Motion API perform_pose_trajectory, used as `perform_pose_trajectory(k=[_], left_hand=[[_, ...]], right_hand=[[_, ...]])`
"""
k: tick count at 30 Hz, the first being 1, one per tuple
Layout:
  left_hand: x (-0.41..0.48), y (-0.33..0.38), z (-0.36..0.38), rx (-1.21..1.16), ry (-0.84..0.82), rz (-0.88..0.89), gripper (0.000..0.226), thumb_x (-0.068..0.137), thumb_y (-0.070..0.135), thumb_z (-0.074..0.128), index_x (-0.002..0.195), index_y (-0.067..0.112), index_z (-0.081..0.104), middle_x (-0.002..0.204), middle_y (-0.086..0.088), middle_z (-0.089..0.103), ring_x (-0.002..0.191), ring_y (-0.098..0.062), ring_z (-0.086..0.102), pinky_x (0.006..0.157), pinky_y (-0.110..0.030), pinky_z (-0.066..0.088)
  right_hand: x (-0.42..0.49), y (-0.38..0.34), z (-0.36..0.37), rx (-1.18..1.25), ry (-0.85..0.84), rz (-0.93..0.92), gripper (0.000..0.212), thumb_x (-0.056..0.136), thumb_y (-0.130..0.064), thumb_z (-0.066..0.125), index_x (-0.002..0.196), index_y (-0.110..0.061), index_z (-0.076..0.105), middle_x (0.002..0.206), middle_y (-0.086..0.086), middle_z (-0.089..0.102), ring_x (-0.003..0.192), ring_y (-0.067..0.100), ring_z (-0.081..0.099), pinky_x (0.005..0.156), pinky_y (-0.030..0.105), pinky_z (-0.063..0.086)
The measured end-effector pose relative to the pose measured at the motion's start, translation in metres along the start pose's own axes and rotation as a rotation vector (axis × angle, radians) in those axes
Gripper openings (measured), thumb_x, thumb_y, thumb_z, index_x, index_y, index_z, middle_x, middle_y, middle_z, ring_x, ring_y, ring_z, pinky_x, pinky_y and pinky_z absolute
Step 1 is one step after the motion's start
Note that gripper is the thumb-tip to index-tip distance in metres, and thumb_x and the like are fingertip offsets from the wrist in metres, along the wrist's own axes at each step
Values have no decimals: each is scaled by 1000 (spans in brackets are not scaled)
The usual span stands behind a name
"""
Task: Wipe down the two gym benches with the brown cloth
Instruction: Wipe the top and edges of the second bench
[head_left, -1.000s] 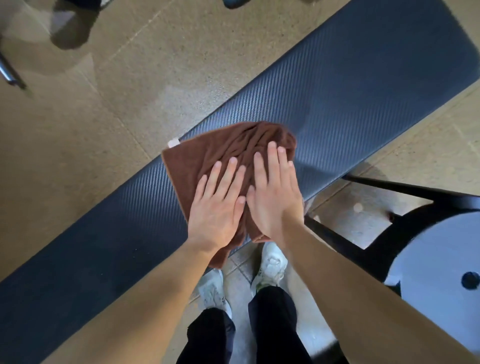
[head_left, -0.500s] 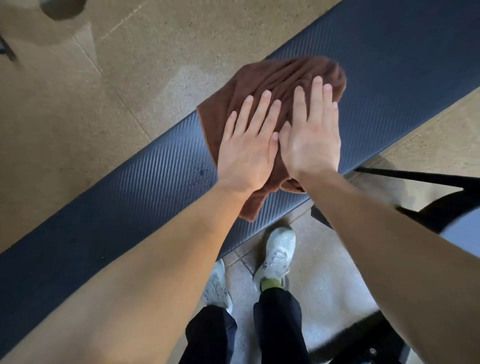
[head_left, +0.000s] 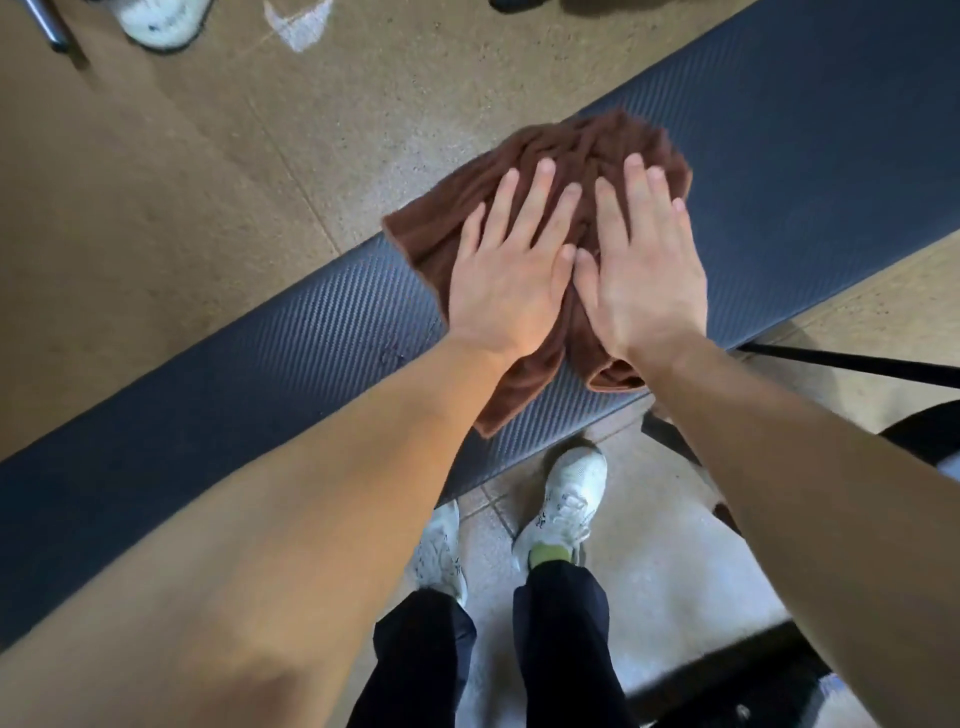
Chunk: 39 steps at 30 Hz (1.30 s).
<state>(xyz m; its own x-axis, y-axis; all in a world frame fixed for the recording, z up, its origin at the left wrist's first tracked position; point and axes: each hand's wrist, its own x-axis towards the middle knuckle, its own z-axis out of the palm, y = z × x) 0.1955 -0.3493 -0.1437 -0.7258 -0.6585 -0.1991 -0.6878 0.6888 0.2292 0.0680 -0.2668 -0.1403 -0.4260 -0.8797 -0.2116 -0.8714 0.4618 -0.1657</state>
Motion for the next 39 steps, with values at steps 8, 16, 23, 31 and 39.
perform_pose_trajectory(k=[8, 16, 23, 31, 39], left_hand=[[-135, -51, 5, 6, -92, -66, 55, 106, 36, 26, 158, 23, 14, 166, 3, 4, 153, -21, 2, 123, -42, 12], [-118, -84, -6, 74, -79, 14, 55, 105, 39, 25, 158, 28, 13, 166, 1, 6, 152, -26, 10, 119, -45, 18], [-114, -83, 1, -55, 4, -70, 54, 105, 37, 26, 157, 23, 20, 165, 1, 13, 152, -22, 9, 121, -42, 16], [-255, -154, -4, 22, -150, -180, 57, 105, 40, 30, 158, 29, 12, 166, 3, 3, 151, -23, 11, 117, -44, 24], [-157, -151, -8, -74, 53, -292, 55, 106, 39, 23, 158, 26, 14, 166, 1, 8, 153, -23, 6, 122, -44, 13]], right_hand=[[-90, -98, 29, 6, -98, -38, 69, 101, -37, 34, 158, -9, 9, 166, 19, -4, 154, 34, -4, 125, 47, 7], [-56, -84, 23, -88, -110, -177, 67, 102, -43, 34, 158, -12, 14, 167, 14, 4, 154, 30, 6, 124, 46, 10], [-50, -121, 32, -15, -27, -36, 65, 99, -31, 33, 157, -6, 19, 165, 22, 7, 153, 38, 6, 124, 50, 11], [-119, -188, 50, -56, -189, -480, 67, 100, -37, 44, 158, -13, 18, 166, 17, 6, 153, 34, 5, 125, 48, 11], [-45, -205, 43, -16, -79, -200, 64, 99, -30, 36, 157, -7, 20, 166, 20, 7, 153, 37, 6, 124, 50, 11]])
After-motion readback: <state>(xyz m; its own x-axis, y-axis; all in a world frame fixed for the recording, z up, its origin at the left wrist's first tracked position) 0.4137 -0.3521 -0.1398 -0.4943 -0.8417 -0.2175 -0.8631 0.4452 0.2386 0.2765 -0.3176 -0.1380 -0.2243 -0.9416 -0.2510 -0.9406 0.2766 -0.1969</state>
